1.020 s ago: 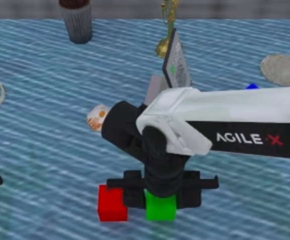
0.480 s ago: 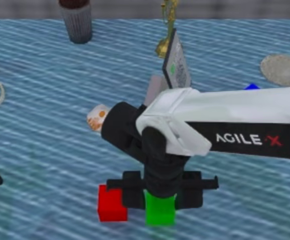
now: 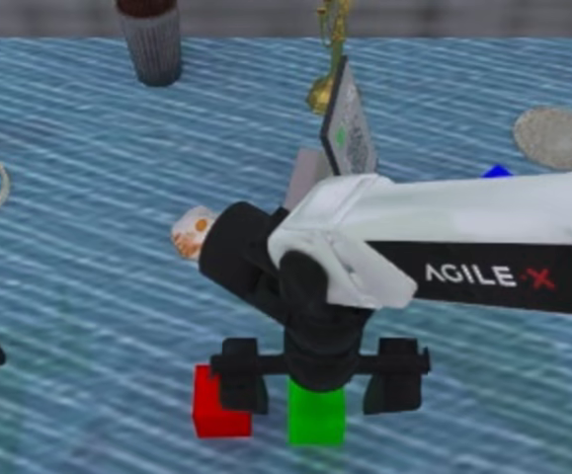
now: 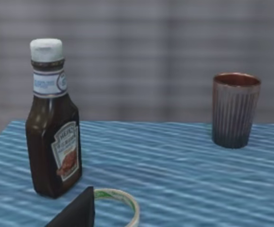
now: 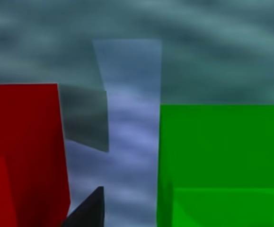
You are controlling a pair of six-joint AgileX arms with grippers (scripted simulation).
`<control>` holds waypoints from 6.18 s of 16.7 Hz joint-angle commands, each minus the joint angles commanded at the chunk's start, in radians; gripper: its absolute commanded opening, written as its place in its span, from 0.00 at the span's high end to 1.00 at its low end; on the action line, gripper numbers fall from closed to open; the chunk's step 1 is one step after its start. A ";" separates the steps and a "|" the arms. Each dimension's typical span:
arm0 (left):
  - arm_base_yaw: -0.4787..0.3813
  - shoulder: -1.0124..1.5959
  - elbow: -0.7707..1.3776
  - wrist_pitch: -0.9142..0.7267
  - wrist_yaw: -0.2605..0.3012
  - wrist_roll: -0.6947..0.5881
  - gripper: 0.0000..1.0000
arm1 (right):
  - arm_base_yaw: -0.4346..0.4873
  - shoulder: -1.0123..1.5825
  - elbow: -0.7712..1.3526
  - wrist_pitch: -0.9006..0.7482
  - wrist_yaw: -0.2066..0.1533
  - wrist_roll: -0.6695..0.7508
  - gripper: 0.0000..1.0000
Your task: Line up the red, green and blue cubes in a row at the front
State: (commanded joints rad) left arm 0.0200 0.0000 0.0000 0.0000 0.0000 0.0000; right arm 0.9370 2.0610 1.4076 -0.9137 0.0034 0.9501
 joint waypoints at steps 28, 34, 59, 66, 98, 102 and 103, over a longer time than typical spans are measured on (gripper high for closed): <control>0.000 0.000 0.000 0.000 0.000 0.000 0.00 | -0.258 0.115 0.435 -0.347 0.001 -0.529 0.00; 0.000 0.000 0.000 0.000 0.000 0.000 0.00 | -0.521 0.262 0.639 -0.425 0.002 -1.097 0.00; 0.000 0.000 0.000 0.000 0.000 0.000 0.00 | -0.709 0.382 0.514 -0.136 0.002 -1.412 0.00; 0.000 0.000 0.000 0.000 0.000 0.000 0.00 | -0.709 0.382 0.514 -0.136 0.002 -1.412 0.38; 0.000 0.000 0.000 0.000 0.000 0.000 0.00 | -0.697 0.309 0.706 -0.386 -0.008 -1.394 1.00; 0.000 0.000 0.000 0.000 0.000 0.000 0.00 | -0.622 0.234 0.602 -0.362 -0.005 -1.251 1.00; 0.000 0.000 0.000 0.000 0.000 0.000 0.00 | -0.594 0.203 0.560 -0.352 -0.004 -1.189 1.00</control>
State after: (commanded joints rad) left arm 0.0200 0.0000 0.0000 0.0000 0.0000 0.0000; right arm 0.3434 2.2638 1.9675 -1.2655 -0.0007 -0.2391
